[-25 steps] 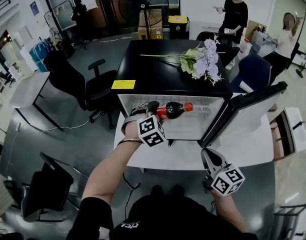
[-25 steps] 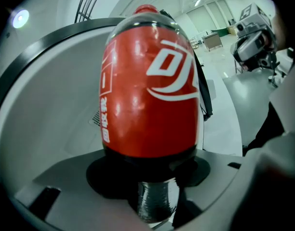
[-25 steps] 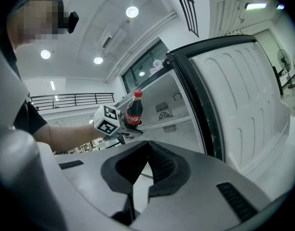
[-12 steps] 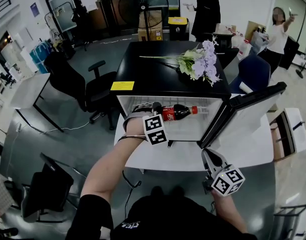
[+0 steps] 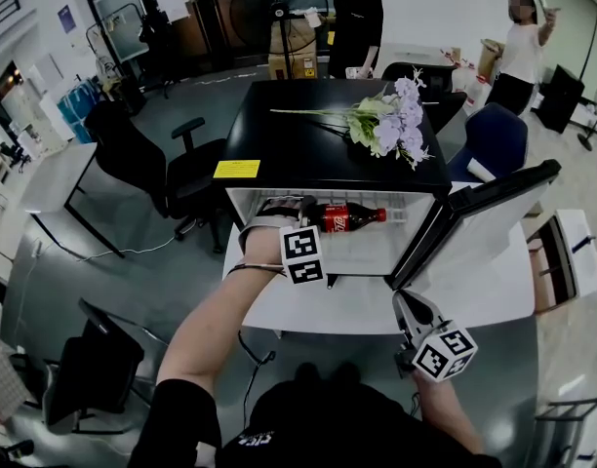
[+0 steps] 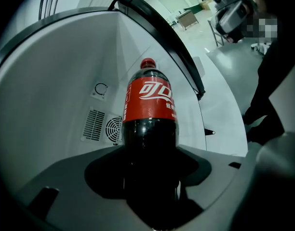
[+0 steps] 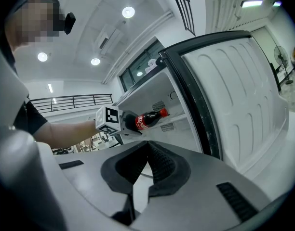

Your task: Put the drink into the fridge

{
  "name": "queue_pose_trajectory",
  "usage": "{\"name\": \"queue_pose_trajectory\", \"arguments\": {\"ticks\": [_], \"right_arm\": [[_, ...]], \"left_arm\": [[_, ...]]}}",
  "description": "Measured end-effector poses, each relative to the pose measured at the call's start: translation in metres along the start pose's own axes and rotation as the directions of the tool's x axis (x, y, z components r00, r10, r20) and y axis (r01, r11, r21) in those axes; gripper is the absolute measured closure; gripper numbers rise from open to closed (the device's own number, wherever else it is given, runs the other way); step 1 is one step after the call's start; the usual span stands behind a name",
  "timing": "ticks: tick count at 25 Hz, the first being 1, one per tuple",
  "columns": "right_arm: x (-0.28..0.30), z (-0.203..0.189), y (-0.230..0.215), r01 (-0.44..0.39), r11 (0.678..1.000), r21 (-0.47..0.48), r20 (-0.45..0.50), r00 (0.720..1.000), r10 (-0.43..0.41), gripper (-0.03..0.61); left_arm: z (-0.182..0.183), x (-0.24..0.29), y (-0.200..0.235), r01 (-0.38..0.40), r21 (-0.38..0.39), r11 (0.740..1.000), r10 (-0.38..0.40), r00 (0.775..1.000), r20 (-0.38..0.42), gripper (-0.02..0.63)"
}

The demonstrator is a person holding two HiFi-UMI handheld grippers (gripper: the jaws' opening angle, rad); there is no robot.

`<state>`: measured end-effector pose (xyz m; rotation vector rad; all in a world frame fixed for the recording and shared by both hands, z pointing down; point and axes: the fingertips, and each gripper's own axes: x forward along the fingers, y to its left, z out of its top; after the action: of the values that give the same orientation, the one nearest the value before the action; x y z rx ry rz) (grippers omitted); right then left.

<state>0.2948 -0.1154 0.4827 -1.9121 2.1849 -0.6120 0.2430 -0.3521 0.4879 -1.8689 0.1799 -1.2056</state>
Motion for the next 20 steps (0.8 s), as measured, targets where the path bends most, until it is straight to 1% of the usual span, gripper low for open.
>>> {"name": "queue_pose_trajectory", "arguments": {"ticks": [2,7,11,12,14,16,20], "right_arm": [[0.002,0.0,0.0,-0.002,1.0,0.003,-0.002,1.0,0.002,0.565],[0.007,0.0,0.005,-0.011,1.0,0.008,-0.01,1.0,0.011,0.565],[0.011,0.0,0.007,-0.021,1.0,0.01,-0.018,1.0,0.022,0.565],[0.012,0.001,0.009,-0.018,1.0,0.013,-0.022,1.0,0.019,0.565],[0.013,0.001,0.01,-0.02,1.0,0.017,-0.024,0.999,0.021,0.565],[0.014,-0.001,0.011,-0.027,0.999,0.017,-0.026,0.999,0.028,0.565],[0.016,-0.002,0.012,-0.038,0.999,0.014,-0.033,0.999,0.038,0.565]], "left_arm": [[0.0,-0.002,0.002,-0.026,0.006,1.0,0.026,1.0,0.008,0.33],[-0.006,-0.01,0.011,-0.071,-0.014,0.997,0.071,0.997,0.019,0.321],[-0.01,-0.017,0.024,-0.124,-0.065,0.99,0.126,0.992,0.029,0.333],[-0.011,-0.02,0.029,-0.139,-0.085,0.987,0.142,0.989,0.031,0.344],[-0.014,-0.023,0.037,-0.169,-0.122,0.978,0.174,0.984,0.034,0.404],[-0.016,-0.025,0.039,-0.177,-0.15,0.973,0.185,0.982,0.038,0.527],[-0.015,-0.026,0.03,-0.16,-0.175,0.971,0.171,0.984,0.047,0.532]]}}
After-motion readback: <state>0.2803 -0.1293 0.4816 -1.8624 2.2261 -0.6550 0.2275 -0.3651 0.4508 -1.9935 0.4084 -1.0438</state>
